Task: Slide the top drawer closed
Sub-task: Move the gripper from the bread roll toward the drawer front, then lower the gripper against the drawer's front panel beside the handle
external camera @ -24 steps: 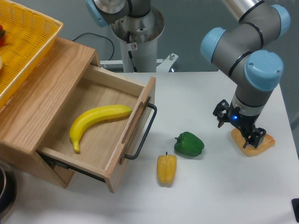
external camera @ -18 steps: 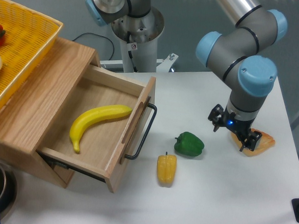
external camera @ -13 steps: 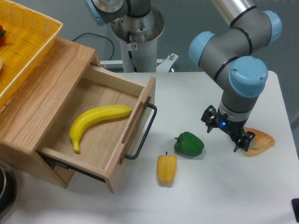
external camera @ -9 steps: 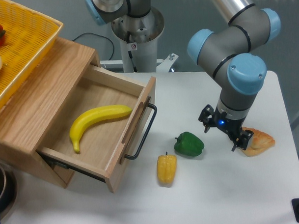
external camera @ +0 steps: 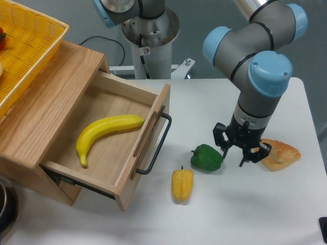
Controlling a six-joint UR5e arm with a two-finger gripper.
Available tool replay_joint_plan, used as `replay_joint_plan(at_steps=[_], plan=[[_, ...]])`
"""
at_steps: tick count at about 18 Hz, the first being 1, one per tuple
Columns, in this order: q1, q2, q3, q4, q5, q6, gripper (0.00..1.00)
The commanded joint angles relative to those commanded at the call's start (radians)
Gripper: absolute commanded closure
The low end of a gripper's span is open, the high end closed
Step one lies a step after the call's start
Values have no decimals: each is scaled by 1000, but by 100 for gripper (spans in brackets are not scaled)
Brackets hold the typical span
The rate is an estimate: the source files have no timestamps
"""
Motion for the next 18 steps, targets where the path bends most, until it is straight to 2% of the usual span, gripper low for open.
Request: replay_joint_plan(at_steps=[1,5,9,14,15,18], plan=[[0,2,8,-32,-14,-3,73],[-9,12,14,-92,-40,-12,75],[-47,18,28,-97,-54,-98,75],[-89,43,14,-100,-60,-103,75],[-90,52,9,-114,-59,-103,80],[-90,78,2,-151,-54,-100,82]])
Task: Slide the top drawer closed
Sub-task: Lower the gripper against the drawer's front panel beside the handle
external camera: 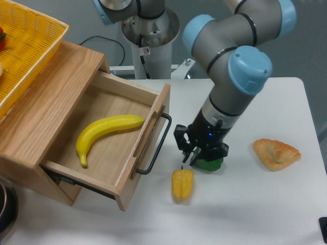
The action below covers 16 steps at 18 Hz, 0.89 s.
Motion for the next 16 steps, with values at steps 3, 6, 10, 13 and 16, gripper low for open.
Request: replay_joint_plan(at_steps=[3,6,10,13,16], plan=[[0,15,-8,-8,2,0,91],[-9,15,-11,-8,2,0,93],[-21,15,-20,-6,6,0,93],[-31,15,-20,-6,11,0,93],[-38,17,-28,-6,11,-2,93]])
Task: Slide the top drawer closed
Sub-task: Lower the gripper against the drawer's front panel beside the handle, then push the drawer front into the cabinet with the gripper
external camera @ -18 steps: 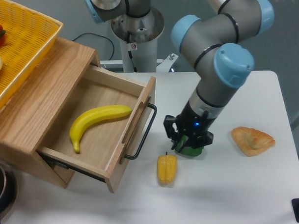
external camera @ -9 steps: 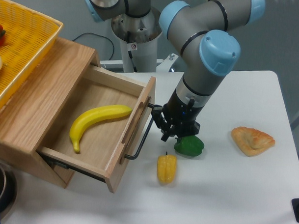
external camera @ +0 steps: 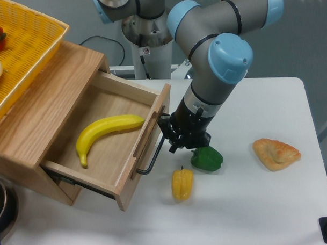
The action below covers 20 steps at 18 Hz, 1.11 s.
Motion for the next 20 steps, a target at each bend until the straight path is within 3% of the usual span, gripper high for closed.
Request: replay_joint_plan(at_steps=[20], plan=[[-92,52,-54,-8,18,-28,92]])
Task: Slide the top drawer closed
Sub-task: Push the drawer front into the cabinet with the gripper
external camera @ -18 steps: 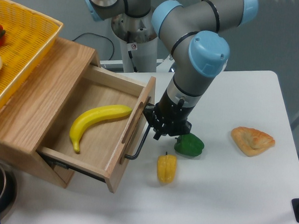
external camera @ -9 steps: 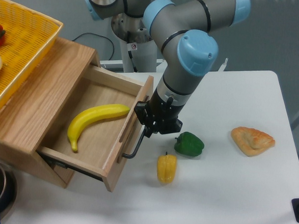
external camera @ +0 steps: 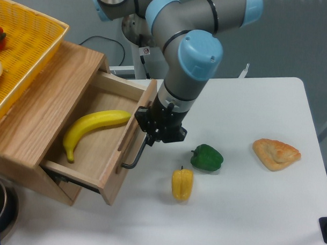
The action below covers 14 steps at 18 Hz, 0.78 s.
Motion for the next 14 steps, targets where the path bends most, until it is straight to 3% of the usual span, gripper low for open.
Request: replay_joint_plan(at_steps=[14], plan=[[-71,29,-35,-2,18,-24,92]])
